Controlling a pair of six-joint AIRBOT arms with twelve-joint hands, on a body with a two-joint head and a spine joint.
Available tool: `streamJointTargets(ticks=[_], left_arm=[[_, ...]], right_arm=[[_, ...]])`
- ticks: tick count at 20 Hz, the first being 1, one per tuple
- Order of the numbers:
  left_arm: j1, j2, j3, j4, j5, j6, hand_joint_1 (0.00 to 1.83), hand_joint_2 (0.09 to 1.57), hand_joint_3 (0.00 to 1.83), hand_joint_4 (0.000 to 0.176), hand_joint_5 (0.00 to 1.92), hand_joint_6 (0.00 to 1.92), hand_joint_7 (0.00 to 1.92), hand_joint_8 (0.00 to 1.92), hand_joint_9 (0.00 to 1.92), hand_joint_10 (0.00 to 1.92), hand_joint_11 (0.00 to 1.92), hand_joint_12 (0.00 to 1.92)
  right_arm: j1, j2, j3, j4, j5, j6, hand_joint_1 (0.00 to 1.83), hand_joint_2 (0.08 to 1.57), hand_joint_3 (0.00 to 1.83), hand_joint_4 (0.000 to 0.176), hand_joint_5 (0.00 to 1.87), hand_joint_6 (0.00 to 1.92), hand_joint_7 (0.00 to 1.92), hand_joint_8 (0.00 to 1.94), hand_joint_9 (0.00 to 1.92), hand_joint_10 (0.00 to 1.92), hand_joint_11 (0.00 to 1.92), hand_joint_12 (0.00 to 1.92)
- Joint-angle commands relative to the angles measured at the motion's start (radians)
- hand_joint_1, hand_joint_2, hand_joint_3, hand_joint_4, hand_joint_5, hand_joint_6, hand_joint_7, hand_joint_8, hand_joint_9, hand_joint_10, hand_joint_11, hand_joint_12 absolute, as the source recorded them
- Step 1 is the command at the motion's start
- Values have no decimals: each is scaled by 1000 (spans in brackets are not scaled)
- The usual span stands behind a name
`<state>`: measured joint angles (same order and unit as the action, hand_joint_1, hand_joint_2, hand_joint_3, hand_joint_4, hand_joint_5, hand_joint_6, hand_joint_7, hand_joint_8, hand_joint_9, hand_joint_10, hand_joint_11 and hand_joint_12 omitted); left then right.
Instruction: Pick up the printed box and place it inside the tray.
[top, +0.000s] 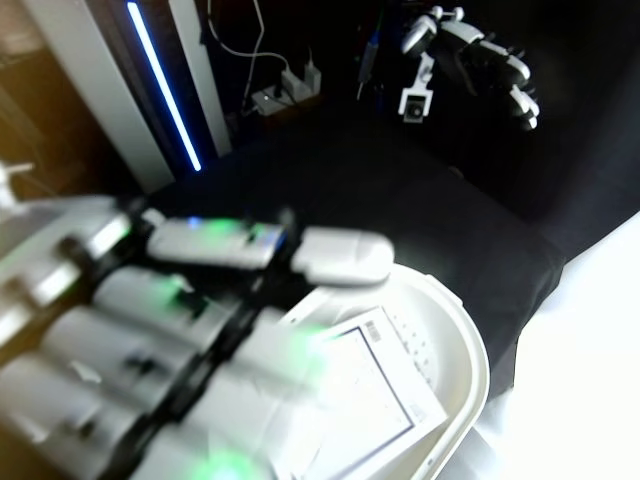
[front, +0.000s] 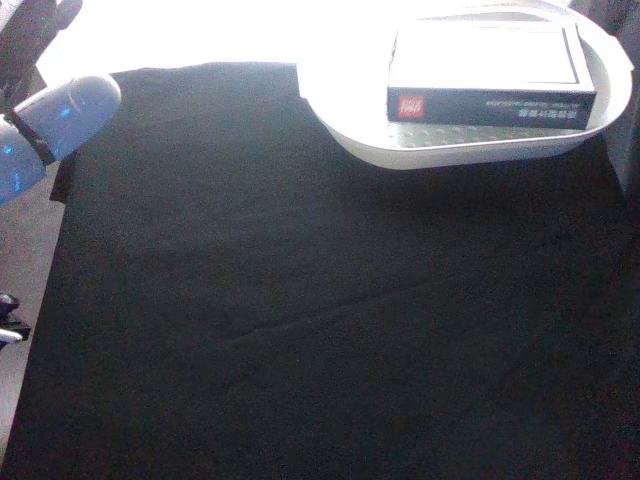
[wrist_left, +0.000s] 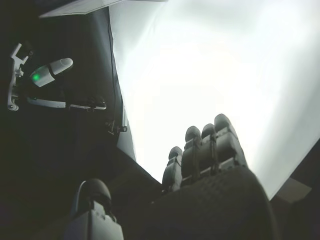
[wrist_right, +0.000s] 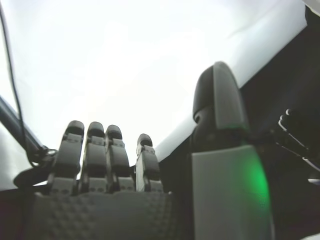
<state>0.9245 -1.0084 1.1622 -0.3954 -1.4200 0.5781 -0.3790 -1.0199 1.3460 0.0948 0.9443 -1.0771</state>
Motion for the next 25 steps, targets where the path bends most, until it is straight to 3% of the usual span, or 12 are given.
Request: streamJointTargets(ticks=[1, 3, 7, 10, 12, 13, 16, 17, 21, 22, 23, 25], left_arm=[[-4, 7, 3, 0, -145, -7, 138, 990, 0, 176, 0, 0, 150, 0, 19, 1, 0, 153], [-2, 13, 3, -3, -156, -7, 82, 1008, 3, 176, 0, 0, 114, 6, 0, 0, 0, 102], [5, 33, -9, -7, -186, 1, 121, 985, 0, 176, 0, 0, 132, 0, 23, 2, 0, 314], [14, 46, -24, -12, -215, 14, 52, 964, 0, 176, 0, 0, 172, 4, 50, 8, 0, 185], [17, 55, -32, -12, -233, 23, 8, 960, 0, 176, 0, 0, 161, 2, 11, 2, 0, 80], [20, 65, -42, -13, -255, 36, 0, 942, 0, 176, 0, 0, 197, 3, 20, 4, 0, 85], [24, 92, -74, -13, -304, 82, 72, 968, 4, 176, 0, 0, 82, 0, 31, 4, 0, 16], [26, 104, -88, -12, -312, 95, 94, 971, 4, 176, 0, 0, 26, 0, 35, 4, 0, 2], [25, 109, -97, 15, -312, 107, 102, 962, 0, 176, 0, 0, 0, 0, 18, 6, 0, 0], [25, 110, -98, 20, -312, 108, 106, 955, 0, 176, 0, 0, 3, 1, 41, 15, 0, 0], [25, 112, -101, 25, -312, 111, 74, 936, 0, 176, 13, 5, 34, 13, 66, 23, 0, 0], [22, 118, -113, 35, -312, 130, 98, 870, 0, 176, 35, 0, 135, 15, 60, 5, 0, 0]], right_arm=[[8, 14, 0, 2, 116, 7, 1067, 835, 0, 176, 0, 0, 0, 0, 0, 0, 0, 0], [8, 23, -2, -20, 116, 57, 1080, 801, 0, 176, 0, 0, 0, 0, 0, 0, 0, 0], [5, 48, -54, -85, 130, 84, 925, 767, 0, 176, 0, 0, 0, 0, 0, 0, 0, 0], [-16, 73, -96, -104, 170, 84, 1026, 783, 0, 176, 0, 0, 0, 0, 0, 0, 0, 0], [-39, 89, -119, -108, 201, 88, 979, 772, 0, 176, 0, 0, 0, 0, 0, 0, 0, 0], [-52, 95, -124, -115, 219, 110, 954, 762, 0, 167, 0, 0, 0, 0, 0, 0, 0, 0], [-133, 96, -98, -129, 359, 341, 901, 736, 0, 176, 0, 0, 0, 0, 0, 0, 0, 0], [-169, 99, -95, -129, 408, 408, 965, 777, 1, 176, 0, 0, 0, 0, 0, 0, 12, 6], [-256, 113, -130, -104, 583, 438, 842, 733, 0, 176, 0, 0, 0, 0, 0, 0, 24, 14], [-268, 115, -135, -93, 606, 438, 823, 701, 0, 176, 0, 0, 0, 0, 13, 18, 4, 273], [-297, 119, -144, -73, 655, 438, 926, 710, 0, 176, 0, 0, 0, 0, 2, 3, 0, 386], [-336, 132, -163, -57, 709, 438, 901, 712, 0, 176, 0, 0, 0, 0, 0, 0, 0, 66]])
